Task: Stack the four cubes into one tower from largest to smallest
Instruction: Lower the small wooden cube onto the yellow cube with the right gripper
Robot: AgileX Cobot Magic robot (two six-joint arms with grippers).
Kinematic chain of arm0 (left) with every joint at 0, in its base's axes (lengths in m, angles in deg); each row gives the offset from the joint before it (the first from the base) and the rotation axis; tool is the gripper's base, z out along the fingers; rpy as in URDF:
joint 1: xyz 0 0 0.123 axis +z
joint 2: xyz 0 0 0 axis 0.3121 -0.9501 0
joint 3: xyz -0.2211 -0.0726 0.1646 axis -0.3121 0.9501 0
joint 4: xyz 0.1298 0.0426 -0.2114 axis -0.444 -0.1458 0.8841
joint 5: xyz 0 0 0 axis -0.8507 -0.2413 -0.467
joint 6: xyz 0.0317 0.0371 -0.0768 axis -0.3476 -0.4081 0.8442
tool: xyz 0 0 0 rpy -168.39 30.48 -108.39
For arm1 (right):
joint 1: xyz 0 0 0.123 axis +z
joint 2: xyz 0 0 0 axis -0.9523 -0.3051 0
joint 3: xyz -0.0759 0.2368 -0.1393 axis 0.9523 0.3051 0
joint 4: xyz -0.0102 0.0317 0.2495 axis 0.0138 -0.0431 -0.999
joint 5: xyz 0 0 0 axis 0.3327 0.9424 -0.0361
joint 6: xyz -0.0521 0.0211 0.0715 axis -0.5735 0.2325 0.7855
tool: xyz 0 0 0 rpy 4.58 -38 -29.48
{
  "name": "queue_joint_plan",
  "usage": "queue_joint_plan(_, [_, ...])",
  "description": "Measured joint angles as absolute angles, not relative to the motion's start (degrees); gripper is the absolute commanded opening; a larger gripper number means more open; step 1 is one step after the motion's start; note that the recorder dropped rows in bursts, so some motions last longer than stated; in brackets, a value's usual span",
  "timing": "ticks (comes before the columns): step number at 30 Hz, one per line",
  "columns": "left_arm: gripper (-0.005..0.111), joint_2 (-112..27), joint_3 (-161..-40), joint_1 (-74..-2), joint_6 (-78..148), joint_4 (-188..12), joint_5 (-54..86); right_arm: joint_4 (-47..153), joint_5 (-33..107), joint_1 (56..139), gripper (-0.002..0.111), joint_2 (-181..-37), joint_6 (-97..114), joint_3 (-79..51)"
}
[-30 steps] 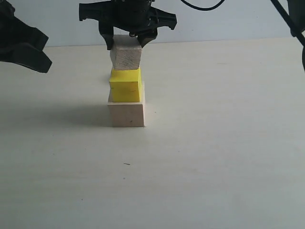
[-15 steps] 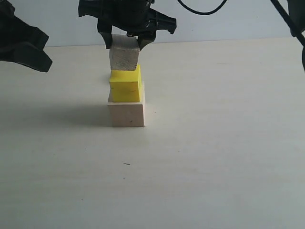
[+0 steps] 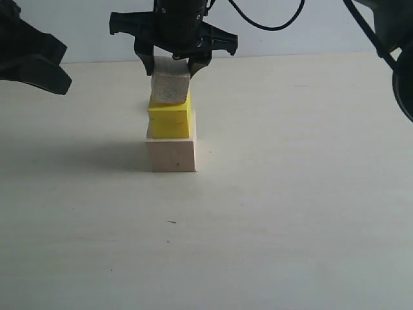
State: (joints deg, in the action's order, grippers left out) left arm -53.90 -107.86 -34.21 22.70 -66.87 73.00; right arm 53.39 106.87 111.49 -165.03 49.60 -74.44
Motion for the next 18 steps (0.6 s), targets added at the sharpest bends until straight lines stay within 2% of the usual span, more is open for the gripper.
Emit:
queue_joint_plan(5, [0.000,-53.90,-107.86,-34.21,22.70,-66.87,73.00,52.82,106.87,111.49,0.001,-165.17,49.60,-74.44])
queue_joint_plan(11, [0.000,-53.90,-107.86,-34.21,22.70,-66.78,73.00,52.82,106.87,111.49,0.010,-165.17,49.86,-74.44])
queue_joint_plan(18, [0.000,-53.90,-107.86,-34.21,22.70,-66.78,73.00,52.82,106.87,111.49,0.010,-165.17,50.57,-74.44])
